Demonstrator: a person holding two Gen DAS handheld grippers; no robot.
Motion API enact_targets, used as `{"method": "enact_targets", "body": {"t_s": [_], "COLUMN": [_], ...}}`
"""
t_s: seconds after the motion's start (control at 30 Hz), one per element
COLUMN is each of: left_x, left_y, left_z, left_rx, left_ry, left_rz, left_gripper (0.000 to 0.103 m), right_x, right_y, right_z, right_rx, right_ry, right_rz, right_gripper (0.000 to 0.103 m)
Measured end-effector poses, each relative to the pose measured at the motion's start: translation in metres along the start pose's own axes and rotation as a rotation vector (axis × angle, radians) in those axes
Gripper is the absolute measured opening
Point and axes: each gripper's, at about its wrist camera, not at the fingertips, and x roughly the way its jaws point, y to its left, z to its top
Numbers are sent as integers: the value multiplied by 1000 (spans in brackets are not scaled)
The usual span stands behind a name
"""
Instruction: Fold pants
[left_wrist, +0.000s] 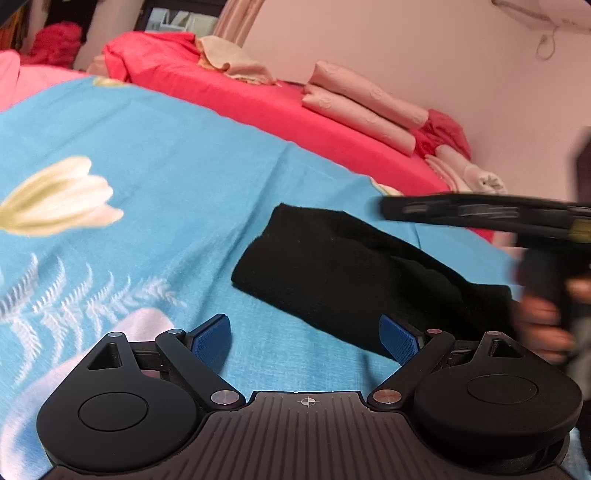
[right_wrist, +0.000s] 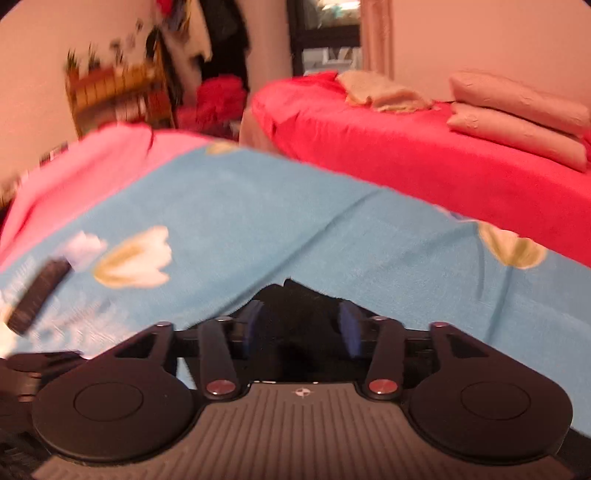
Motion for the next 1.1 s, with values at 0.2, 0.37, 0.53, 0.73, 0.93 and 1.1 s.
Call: {"method": "enact_targets", "body": {"t_s": [0.2,0.37,0.53,0.73,0.93,1.1], "left_x": [-12,15,73,103,105,107], "left_y": [-30,-62,-70,-57,-63,-70], "left_z": [25,51,63,34,33,30], "left_rx": [124,188,119,130,148,190], "left_ry": [-15,-6,60,4,-8,-14], "left_rz": [-6,6,-10,75,109,149], "left_gripper": [103,103,103,103,103,103], "right_x": [-127,-229,-335,-370,-341,-304], "right_y": [-60,-154,-248,-303,-356,-355], "right_z": [-42,-127,-228,-265,-241,-216], "right_rx": [151,467,963,1052,848,622], "right_ry": [-104,-124,-225,-372,-284,-85], "right_rz": [-131,-463,-833,-1000,-1031,-1117], "right_gripper": [76,76,69,61,71,10]}}
